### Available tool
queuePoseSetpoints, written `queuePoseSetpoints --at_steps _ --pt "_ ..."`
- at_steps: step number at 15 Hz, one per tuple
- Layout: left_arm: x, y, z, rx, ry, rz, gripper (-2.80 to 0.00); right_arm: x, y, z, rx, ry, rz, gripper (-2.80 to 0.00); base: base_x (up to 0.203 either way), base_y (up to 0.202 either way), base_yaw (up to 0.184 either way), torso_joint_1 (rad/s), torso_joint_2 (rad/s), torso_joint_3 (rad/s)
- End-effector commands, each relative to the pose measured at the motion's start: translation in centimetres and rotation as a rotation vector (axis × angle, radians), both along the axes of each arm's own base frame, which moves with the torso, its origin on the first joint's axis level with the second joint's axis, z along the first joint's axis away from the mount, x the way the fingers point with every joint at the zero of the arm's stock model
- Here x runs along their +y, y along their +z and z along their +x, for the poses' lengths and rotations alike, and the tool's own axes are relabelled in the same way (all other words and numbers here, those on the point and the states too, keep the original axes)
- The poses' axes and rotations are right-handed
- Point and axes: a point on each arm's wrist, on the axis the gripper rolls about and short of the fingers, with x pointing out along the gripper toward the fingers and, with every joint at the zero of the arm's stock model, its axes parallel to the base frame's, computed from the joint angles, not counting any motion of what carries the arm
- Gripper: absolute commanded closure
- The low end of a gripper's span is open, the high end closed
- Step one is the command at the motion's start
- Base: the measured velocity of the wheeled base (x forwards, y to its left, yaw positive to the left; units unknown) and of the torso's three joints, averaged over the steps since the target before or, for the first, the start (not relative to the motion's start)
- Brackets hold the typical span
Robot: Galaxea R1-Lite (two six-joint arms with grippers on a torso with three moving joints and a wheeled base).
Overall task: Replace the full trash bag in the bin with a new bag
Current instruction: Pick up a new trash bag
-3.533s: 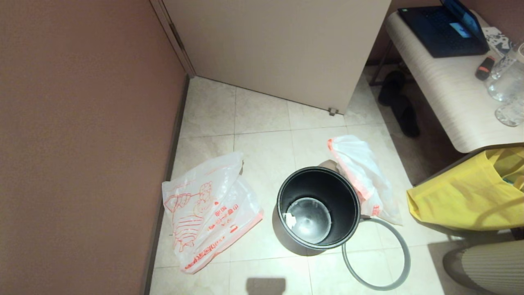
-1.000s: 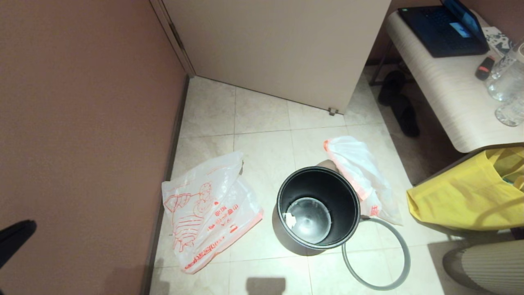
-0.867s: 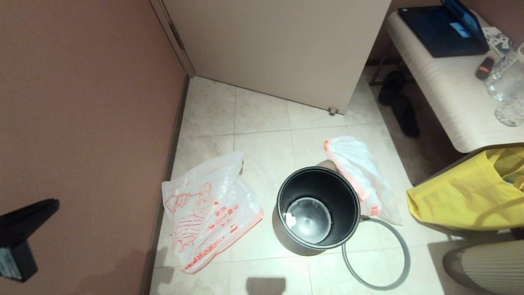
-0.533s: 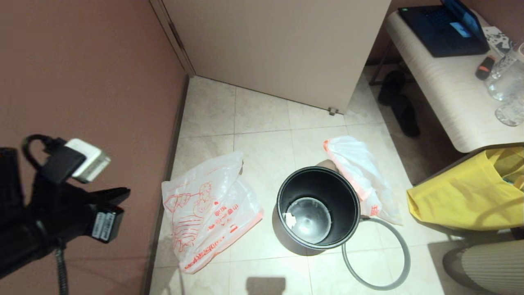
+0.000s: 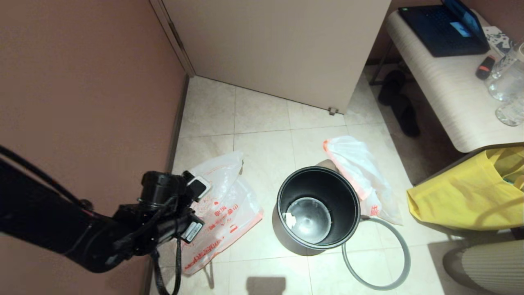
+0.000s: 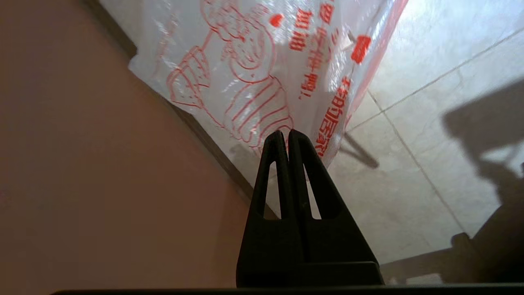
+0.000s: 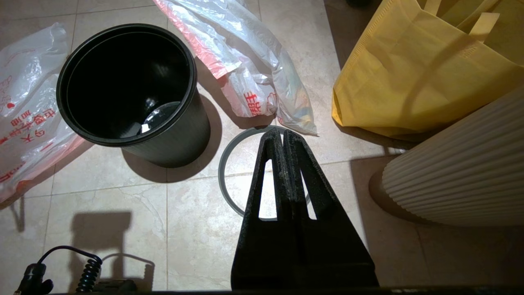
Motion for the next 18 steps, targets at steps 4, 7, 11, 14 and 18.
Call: queuePoseSetpoints --at_steps 4,7,11,14,18 --pt "-2.1 -12.0 4.7 0.174 -0.096 0.183 0.0 0.0 0.0 0.0 0.002 0.0 0.0 0.0 0.0 0.0 0.0 0.0 0.0 0.0" --pt "-3.3 -14.3 7.9 0.146 -0.139 0.231 0.0 0.0 0.0 0.0 0.002 0.0 0.0 0.0 0.0 0.0 0.0 0.0 0.0 0.0" --pt "-4.2 -14.7 10.7 0.254 -0.16 0.273 0.0 0.0 0.0 0.0 0.0 0.0 0.0 0.0 0.0 0.0 0.0 0.0 0.0 0.0" --pt "-4.7 -14.0 12.6 0.355 -0.183 0.273 0.0 0.0 0.0 0.0 0.001 0.0 0.0 0.0 0.0 0.0 0.0 0.0 0.0 0.0" --pt "-5.3 -15.9 15.2 0.42 -0.196 0.237 0.0 0.0 0.0 0.0 0.002 0.0 0.0 0.0 0.0 0.0 0.0 0.0 0.0 0.0"
